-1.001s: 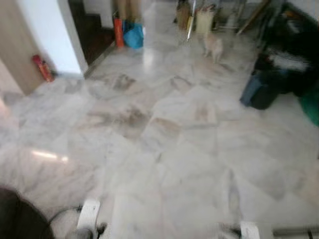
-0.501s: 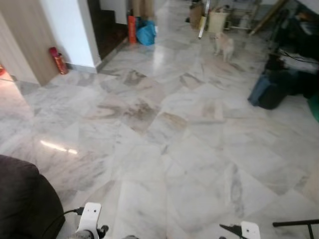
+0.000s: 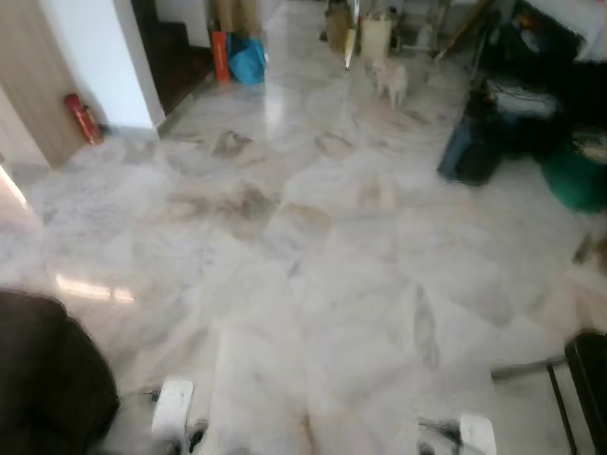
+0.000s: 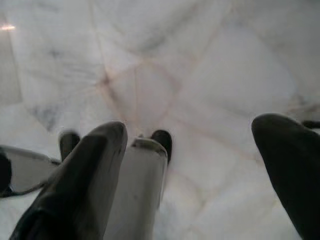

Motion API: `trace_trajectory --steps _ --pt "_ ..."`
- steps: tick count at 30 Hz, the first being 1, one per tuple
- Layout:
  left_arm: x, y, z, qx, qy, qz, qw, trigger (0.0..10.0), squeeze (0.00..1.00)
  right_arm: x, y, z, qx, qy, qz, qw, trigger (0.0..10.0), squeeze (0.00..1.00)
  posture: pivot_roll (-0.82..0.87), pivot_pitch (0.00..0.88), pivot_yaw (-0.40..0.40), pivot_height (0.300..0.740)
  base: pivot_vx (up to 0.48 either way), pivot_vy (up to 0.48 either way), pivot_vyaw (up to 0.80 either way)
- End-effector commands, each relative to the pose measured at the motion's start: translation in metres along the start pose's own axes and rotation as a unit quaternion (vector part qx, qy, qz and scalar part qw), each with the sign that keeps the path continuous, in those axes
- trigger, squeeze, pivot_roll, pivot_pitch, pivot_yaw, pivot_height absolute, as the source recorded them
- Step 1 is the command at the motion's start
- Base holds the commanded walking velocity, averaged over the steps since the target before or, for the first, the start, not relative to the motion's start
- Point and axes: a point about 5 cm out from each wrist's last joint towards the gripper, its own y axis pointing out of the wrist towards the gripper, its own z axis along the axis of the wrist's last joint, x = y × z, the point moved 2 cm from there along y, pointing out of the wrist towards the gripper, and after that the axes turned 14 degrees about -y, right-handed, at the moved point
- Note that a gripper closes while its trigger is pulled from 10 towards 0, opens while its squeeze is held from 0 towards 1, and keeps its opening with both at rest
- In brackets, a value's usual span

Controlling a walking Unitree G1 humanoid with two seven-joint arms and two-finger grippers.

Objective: Move the pillow to the sofa from floor

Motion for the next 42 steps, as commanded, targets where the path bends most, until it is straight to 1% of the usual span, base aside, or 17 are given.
trace_trajectory --steps 1,42 --pt "-0.0088 -0.0009 -0.0001 -0.005 -0.004 0.011 1.000 10.0 0.00 -0.0045 0.0013 0.0028 0.004 -0.003 0.005 1.000 10.0 0.00 0.13 0.000 -0.014 0.740 -0.307 0.000 0.00" --pt "-0.0052 0.0002 0.0029 -0.003 -0.014 0.015 1.000 10.0 0.00 -0.0037 0.0019 0.0065 0.007 -0.014 0.013 1.000 10.0 0.00 0.13 0.005 -0.017 0.740 -0.309 0.000 0.00"
